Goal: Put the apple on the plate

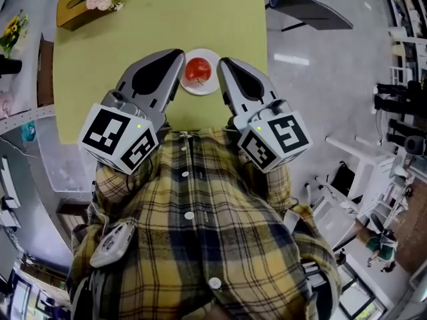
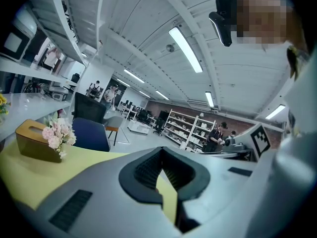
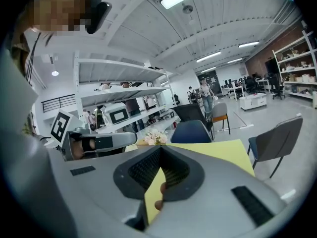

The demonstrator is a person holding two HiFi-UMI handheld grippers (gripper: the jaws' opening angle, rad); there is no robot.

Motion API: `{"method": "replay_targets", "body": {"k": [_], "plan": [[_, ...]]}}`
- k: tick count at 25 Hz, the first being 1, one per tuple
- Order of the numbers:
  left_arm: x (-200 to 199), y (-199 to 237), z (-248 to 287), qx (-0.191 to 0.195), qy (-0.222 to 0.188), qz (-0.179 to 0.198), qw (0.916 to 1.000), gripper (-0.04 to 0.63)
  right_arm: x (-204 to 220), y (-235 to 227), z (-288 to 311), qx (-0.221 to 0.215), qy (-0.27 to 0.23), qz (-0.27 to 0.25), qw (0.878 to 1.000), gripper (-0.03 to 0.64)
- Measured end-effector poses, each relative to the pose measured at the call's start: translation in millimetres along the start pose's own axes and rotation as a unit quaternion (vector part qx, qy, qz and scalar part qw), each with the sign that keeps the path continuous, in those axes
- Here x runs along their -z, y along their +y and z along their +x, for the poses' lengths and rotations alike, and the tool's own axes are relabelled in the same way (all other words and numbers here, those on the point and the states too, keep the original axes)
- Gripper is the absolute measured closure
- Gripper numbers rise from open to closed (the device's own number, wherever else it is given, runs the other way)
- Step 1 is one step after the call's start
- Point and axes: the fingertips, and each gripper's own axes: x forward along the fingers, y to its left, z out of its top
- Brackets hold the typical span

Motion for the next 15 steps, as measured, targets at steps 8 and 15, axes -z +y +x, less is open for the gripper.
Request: {"method": "replay_targets", "body": {"k": [8,15], "plan": [[1,-3,2,0.009,0.004,0.001,1.0000,0.588,-8,4,-4,-0.001,-0.004,-0.005,1.000,0.621],[2,-4,3,0.012,0.006,0.001,0.9999,0.588,-11,7,-4,-0.004,-0.005,-0.008,1.000,0.621]]}}
